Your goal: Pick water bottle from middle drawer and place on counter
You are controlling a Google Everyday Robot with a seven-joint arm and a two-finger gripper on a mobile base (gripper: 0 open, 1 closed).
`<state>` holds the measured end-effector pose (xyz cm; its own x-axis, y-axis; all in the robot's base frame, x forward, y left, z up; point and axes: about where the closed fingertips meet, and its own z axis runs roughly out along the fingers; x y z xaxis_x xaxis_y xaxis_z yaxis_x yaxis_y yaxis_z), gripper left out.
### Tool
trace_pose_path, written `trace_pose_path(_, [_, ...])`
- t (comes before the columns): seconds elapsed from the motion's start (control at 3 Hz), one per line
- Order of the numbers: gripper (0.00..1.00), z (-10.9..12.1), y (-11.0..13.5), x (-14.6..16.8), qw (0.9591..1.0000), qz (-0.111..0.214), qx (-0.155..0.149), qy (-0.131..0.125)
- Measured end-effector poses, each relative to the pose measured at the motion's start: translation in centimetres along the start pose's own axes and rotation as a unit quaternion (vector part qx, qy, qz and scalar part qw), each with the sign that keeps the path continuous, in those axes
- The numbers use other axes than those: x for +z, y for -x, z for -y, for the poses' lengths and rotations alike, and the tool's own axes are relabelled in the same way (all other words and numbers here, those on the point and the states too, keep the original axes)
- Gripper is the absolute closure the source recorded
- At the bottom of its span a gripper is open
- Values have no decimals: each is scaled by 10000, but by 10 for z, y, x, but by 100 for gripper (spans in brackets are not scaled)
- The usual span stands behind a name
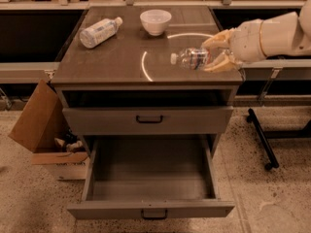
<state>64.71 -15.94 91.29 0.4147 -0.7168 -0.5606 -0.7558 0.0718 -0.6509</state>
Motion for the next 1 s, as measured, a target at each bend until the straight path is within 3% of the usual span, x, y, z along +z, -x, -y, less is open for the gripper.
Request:
trace_pose_path(0.33, [100, 22, 0, 40, 9991, 134, 348, 176])
trace_pose_path(1.0, [100, 45, -1, 88, 9973, 225, 546, 428])
